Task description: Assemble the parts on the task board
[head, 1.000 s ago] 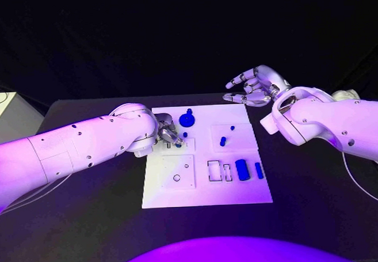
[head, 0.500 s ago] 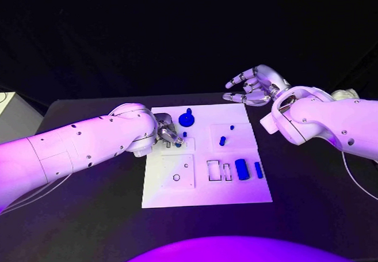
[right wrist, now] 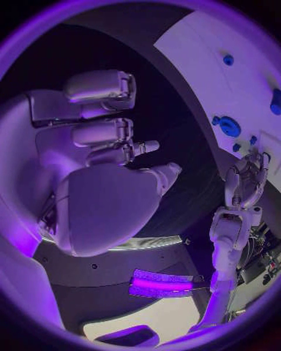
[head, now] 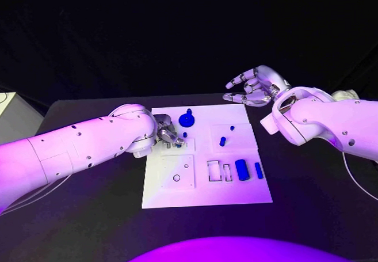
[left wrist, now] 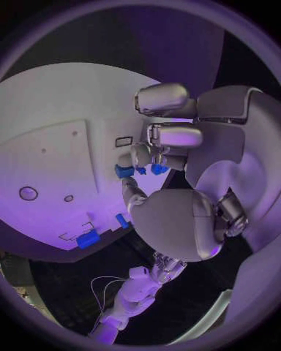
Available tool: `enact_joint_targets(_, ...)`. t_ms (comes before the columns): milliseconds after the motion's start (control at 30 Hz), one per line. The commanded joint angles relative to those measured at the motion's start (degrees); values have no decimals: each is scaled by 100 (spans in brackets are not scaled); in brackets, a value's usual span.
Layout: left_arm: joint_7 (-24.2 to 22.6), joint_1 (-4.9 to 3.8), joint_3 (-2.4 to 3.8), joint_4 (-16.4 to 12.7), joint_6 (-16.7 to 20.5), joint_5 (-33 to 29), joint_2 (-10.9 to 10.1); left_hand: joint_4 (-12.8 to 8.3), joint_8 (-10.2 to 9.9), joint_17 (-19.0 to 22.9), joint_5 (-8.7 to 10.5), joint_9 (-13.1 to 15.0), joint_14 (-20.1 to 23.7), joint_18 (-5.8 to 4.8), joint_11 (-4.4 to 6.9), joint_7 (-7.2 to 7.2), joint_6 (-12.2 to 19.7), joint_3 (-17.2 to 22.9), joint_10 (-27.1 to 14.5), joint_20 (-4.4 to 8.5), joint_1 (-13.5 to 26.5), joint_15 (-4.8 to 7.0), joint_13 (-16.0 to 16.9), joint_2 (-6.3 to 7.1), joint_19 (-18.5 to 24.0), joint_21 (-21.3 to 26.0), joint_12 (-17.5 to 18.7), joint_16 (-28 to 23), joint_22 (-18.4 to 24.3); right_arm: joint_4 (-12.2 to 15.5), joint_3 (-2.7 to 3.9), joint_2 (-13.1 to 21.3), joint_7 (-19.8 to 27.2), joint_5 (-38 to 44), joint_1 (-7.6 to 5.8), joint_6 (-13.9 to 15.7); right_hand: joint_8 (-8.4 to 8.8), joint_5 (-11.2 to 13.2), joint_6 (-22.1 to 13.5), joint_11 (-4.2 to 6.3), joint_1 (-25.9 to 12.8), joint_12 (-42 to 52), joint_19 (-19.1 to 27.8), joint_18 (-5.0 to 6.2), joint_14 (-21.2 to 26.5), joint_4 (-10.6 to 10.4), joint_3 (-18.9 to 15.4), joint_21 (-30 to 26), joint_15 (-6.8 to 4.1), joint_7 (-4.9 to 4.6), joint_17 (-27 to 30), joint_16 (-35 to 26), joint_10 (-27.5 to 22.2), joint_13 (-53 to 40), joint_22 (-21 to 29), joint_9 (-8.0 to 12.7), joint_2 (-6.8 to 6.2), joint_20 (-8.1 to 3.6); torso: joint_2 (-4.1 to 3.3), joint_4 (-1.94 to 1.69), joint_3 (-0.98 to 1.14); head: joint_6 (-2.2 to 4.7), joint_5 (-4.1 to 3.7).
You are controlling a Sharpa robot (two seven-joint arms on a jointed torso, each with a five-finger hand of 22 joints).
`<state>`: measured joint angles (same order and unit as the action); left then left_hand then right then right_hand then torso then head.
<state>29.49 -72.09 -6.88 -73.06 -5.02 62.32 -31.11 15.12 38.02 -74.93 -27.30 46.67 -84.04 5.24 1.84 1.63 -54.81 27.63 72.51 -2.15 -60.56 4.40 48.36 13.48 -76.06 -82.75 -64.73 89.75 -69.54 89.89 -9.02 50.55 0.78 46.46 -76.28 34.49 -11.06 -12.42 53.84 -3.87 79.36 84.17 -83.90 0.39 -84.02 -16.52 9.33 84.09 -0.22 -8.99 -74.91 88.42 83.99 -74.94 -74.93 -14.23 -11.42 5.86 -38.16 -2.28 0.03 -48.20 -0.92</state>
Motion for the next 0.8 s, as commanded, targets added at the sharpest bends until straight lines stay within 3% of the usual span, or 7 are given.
enact_joint_targets(33,3,13,-8,4,-98,21,-8,86,-39,-1503,82,-6,-595,-95,-9,38,-1,-111,-14,20,-23,19,12,35,-12,25,-27,24,-10,8,2,3,28,36,0,-71,-38,-24,-50,-29,-49,-32,-306,119,-486,-9,-26,-24,20,9,-1155,-34,131,-1081,-1139,1,-6,10,-4,2,-1,8,-2)
enact_joint_targets(133,5,14,-7,4,-74,32,-20,152,-58,-1505,410,-3,-595,-95,-14,43,-10,-239,-16,17,-56,16,19,-12,-14,28,-28,24,-13,7,2,4,28,36,0,-69,-39,-22,-58,-29,-66,-40,-300,122,-483,-11,-32,-37,21,8,-1146,-40,125,-1075,-1131,2,-2,9,-2,3,0,12,4)
enact_joint_targets(433,0,14,2,-43,71,42,-85,172,-93,-1495,667,-7,-591,-94,-26,55,-22,-422,-18,9,76,7,29,-75,-12,34,-31,20,-10,1,2,6,31,47,0,-68,-47,-13,-74,-31,-118,-53,-294,126,-478,-14,-49,-54,21,6,-1129,-51,116,-1064,-1121,4,14,9,0,0,0,23,-1)
enact_joint_targets(467,-1,14,7,-55,91,37,-92,171,-103,-1499,819,-7,-593,-93,-27,56,-30,-495,-13,6,152,4,39,-103,-14,35,-36,22,-11,0,2,6,31,49,0,-67,-48,-12,-75,-31,-124,-55,-292,127,-478,-14,-52,-59,21,6,-1129,-51,115,-1063,-1118,4,15,9,4,-2,1,25,-1)
enact_joint_targets(700,-17,14,97,-154,297,-32,-146,175,-129,-1507,1188,-3,-596,-95,-26,53,-46,-705,-3,3,295,5,59,-164,-26,33,-47,25,-27,-17,2,1,10,49,0,-56,-54,-7,-83,-31,-160,-74,-283,132,-473,-15,-65,-82,21,6,-1114,-60,101,-1049,-1105,5,23,9,8,-3,-5,54,-27)
enact_joint_targets(800,-27,13,180,-203,413,-85,-175,178,-132,-1507,1244,-1,-596,-95,-24,50,-51,-765,0,4,319,7,61,-173,-28,33,-48,25,-29,-31,2,-6,-1,46,1,-46,-54,-8,-84,-31,-160,-76,-283,132,-473,-14,-65,-82,21,6,-1114,-60,100,-1047,-1105,5,24,9,8,-1,-4,67,-22)
